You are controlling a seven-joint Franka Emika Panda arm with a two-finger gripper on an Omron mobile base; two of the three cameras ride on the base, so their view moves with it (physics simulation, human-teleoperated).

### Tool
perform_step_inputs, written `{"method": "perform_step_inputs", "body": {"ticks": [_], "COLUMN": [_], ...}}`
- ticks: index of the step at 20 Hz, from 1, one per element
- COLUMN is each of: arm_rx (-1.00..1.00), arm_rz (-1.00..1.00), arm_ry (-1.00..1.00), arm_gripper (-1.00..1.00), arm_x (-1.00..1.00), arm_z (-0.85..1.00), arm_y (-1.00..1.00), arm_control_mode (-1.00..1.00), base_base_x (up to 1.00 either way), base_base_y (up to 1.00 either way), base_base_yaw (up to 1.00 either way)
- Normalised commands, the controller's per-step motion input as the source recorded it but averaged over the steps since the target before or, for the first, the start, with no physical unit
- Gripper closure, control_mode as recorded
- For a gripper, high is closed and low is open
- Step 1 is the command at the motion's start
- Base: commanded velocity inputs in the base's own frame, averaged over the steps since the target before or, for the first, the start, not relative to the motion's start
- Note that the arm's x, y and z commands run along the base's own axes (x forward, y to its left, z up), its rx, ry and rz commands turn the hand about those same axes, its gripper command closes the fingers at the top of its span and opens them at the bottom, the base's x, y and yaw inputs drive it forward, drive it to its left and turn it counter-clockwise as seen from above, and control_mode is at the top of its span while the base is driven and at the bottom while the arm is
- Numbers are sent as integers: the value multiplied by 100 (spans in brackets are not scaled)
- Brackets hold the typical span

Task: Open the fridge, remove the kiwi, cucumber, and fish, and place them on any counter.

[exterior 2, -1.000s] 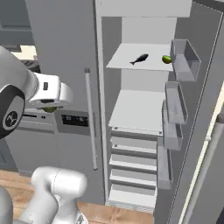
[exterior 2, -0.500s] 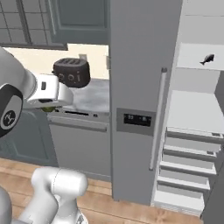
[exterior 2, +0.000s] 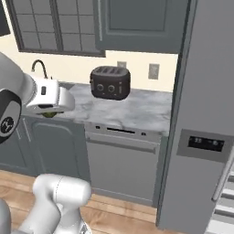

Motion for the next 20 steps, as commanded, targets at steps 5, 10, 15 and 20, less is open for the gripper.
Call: {"method": "perform_step_inputs", "body": {"ticks": [5, 10, 15, 20], "arm_rx": [0, 0, 0, 0], "arm_rz": [0, 0, 0, -1], "arm_ry": [0, 0, 0, 4], "arm_gripper": [100, 100, 100, 100], "arm_x": [0, 0, 0, 9], "arm_z": [0, 0, 0, -26], "arm_y": [0, 0, 0, 0], "arm_control_mode": [100, 100, 100, -100], "base_base_x": [93, 79, 65, 18], "base_base_y": [65, 39, 18, 0], "base_base_yaw": [0, 0, 0, 0]}}
